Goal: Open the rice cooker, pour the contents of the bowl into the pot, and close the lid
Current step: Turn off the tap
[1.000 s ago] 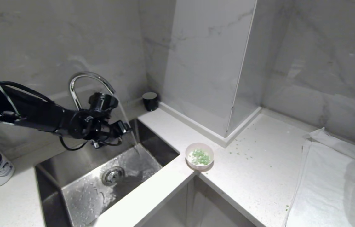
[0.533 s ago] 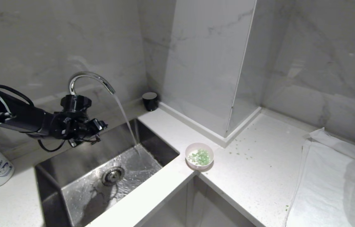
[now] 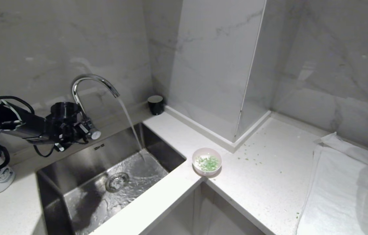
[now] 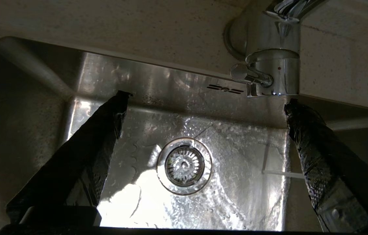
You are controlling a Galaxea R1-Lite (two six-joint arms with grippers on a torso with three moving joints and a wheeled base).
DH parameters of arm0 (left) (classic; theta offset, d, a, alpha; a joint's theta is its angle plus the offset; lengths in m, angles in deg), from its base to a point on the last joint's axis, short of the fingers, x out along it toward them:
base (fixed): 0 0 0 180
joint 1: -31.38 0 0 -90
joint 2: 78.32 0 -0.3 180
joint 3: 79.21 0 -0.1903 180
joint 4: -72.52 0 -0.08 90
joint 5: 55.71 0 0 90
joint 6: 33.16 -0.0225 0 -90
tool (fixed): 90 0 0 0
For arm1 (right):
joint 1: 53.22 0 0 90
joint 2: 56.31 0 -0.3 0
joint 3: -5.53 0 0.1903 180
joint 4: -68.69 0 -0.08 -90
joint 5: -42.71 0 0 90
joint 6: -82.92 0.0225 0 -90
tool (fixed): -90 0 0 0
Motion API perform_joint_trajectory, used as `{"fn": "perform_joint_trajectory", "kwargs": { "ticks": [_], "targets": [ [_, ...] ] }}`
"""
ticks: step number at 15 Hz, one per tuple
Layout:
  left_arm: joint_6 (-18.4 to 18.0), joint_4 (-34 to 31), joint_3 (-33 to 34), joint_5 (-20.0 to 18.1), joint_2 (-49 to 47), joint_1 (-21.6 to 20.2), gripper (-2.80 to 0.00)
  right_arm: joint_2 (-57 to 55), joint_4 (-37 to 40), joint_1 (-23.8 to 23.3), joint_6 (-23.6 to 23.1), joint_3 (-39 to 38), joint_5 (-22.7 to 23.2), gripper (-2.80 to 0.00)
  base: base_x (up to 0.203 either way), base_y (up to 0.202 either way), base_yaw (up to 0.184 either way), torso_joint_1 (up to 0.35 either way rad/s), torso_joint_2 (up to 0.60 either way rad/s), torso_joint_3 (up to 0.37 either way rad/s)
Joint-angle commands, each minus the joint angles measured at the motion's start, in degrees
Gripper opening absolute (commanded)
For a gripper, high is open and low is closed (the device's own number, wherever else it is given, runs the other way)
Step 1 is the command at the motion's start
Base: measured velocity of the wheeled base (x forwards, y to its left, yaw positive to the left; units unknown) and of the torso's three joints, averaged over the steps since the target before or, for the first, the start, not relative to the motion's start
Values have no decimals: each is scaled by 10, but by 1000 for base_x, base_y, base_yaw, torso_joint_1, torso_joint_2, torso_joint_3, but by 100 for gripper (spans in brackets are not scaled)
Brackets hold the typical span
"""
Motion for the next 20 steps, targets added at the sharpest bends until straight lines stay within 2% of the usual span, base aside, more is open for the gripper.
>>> {"fn": "perform_joint_trajectory", "kwargs": {
  "ticks": [1,5,6,7,9,12,20],
  "targets": [
    [4,1,-21,1,-34,-3,0,-1,0,0,0,-1,0,-280,0,0,0,0,0,0],
    [4,1,-66,3,-65,-2,0,-1,0,0,0,-1,0,-280,0,0,0,0,0,0],
    [4,1,-81,4,-73,-2,-229,-1,0,0,0,-1,0,-280,0,0,0,0,0,0],
    [4,0,-91,5,-78,-2,-280,-1,0,0,0,-1,0,-280,0,0,0,0,0,0],
    [4,0,-114,8,-91,-2,-280,-1,0,0,0,-1,0,-280,0,0,0,0,0,0],
    [5,0,-132,41,-107,-2,-280,-1,0,0,0,-1,0,-280,0,0,0,0,0,0],
    [5,0,-166,46,-117,-20,-280,-1,0,0,0,-1,0,-280,0,0,0,0,0,0]
  ]
}}
